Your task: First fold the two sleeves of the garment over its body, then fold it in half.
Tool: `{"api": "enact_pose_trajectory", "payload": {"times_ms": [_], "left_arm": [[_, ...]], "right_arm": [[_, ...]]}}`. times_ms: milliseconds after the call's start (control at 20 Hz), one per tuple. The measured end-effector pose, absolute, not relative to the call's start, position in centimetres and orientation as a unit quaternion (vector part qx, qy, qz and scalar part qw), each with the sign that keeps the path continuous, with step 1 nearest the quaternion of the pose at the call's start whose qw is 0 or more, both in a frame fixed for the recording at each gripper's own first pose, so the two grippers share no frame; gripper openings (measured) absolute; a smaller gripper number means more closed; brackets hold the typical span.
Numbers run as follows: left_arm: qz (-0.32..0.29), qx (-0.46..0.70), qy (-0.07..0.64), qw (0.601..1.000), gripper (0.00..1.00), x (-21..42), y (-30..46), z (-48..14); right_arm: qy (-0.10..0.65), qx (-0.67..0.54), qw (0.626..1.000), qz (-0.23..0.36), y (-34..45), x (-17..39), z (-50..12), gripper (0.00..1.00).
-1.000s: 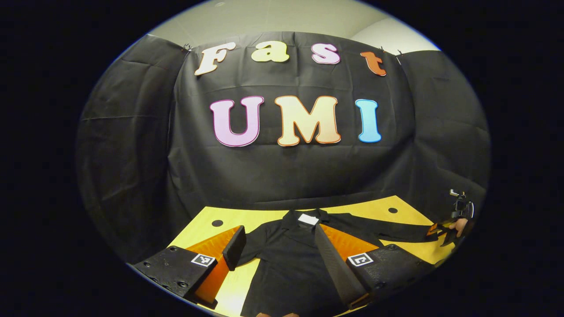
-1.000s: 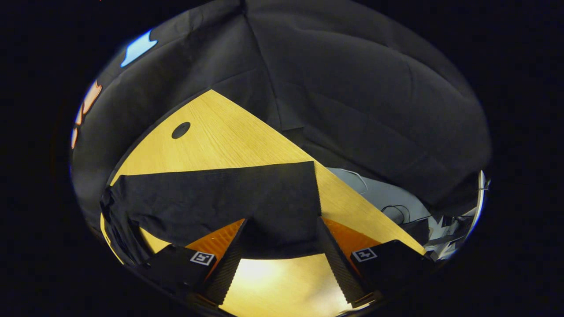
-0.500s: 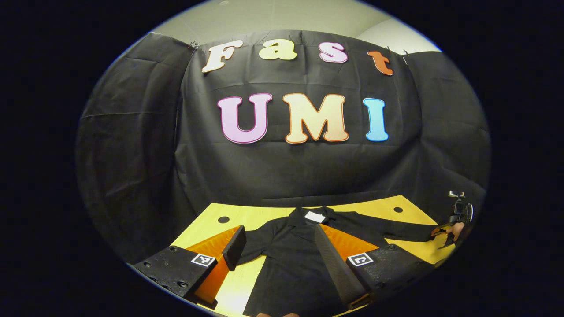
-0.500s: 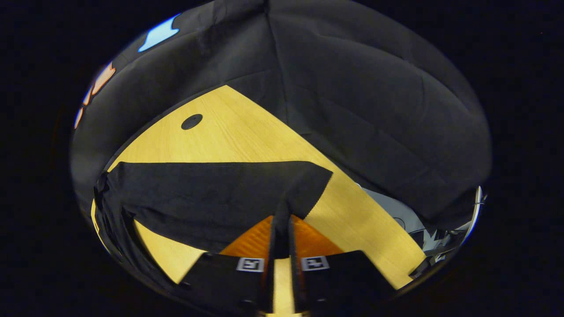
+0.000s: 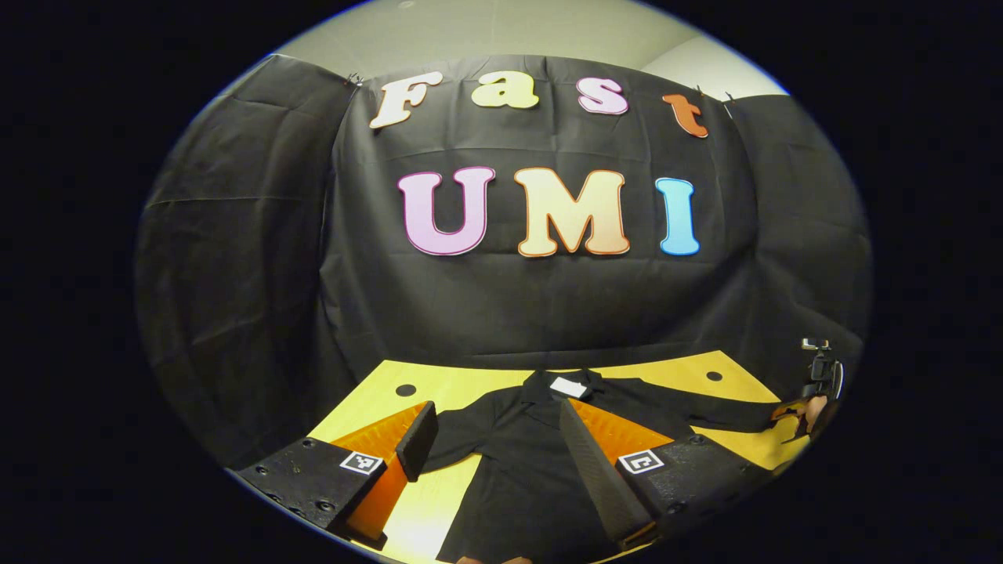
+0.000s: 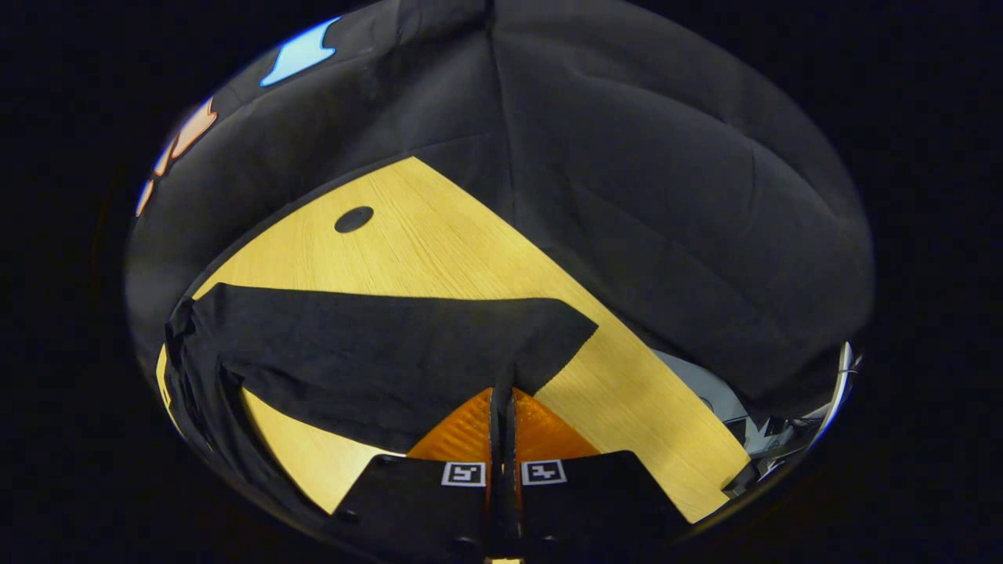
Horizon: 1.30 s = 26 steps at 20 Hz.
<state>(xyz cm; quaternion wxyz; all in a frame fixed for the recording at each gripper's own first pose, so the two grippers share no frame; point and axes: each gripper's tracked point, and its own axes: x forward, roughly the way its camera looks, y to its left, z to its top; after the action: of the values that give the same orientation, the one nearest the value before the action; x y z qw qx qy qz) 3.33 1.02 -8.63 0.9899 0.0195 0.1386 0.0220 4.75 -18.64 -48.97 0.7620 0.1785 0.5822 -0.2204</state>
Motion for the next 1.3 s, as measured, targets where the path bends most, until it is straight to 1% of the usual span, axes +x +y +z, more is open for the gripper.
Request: {"api": "enact_pose_trajectory", "payload": {"times_ms": [100,150,200,300,450,650,800,900,950,1150,1200,1250,1300], "left_arm": [[0.028,0.015,0.137,0.990,0.93,3.3,2.0,-8.7],[0.033,0.012,0.136,0.990,0.93,3.3,2.6,-8.6],[0.038,0.008,0.136,0.990,0.93,3.2,3.2,-8.8],[0.048,-0.003,0.138,0.989,0.92,3.0,4.5,-9.0],[0.060,-0.014,0.136,0.989,0.93,2.6,6.3,-8.9],[0.080,-0.019,0.132,0.988,0.93,2.0,9.2,-9.0],[0.094,-0.026,0.133,0.986,0.93,1.4,11.1,-9.2],[0.102,-0.027,0.132,0.986,0.92,1.1,12.4,-9.3],[0.105,-0.027,0.131,0.985,0.93,0.9,13.0,-9.3],[0.122,-0.028,0.134,0.983,0.93,0.8,15.6,-9.9],[0.127,-0.030,0.135,0.982,0.93,0.7,16.2,-10.1],[0.131,-0.031,0.136,0.982,0.93,0.5,16.8,-10.3],[0.136,-0.033,0.137,0.981,0.93,0.3,17.5,-10.6]], "right_arm": [[0.569,0.181,0.776,-0.201,-17.3,5.7,-47.2,0.02],[0.560,0.183,0.786,-0.188,-17.0,6.4,-46.4,0.00],[0.552,0.182,0.795,-0.175,-16.5,7.4,-45.5,0.02],[0.539,0.180,0.810,-0.141,-13.9,9.4,-43.1,0.02],[0.526,0.168,0.831,-0.074,-8.9,13.1,-40.1,0.02],[0.506,0.136,0.851,0.013,-2.5,16.1,-35.5,0.02],[0.502,0.146,0.850,0.065,2.6,17.7,-33.8,0.02],[0.500,0.153,0.846,0.100,6.0,17.7,-32.6,0.02],[0.500,0.154,0.843,0.121,8.6,17.8,-32.1,0.02],[0.502,0.116,0.830,0.213,17.4,17.0,-30.9,0.02],[0.504,0.110,0.825,0.231,19.5,16.6,-30.5,0.00],[0.505,0.105,0.821,0.246,21.6,16.2,-30.5,0.00],[0.507,0.102,0.815,0.261,23.6,15.9,-30.5,0.02]]}}
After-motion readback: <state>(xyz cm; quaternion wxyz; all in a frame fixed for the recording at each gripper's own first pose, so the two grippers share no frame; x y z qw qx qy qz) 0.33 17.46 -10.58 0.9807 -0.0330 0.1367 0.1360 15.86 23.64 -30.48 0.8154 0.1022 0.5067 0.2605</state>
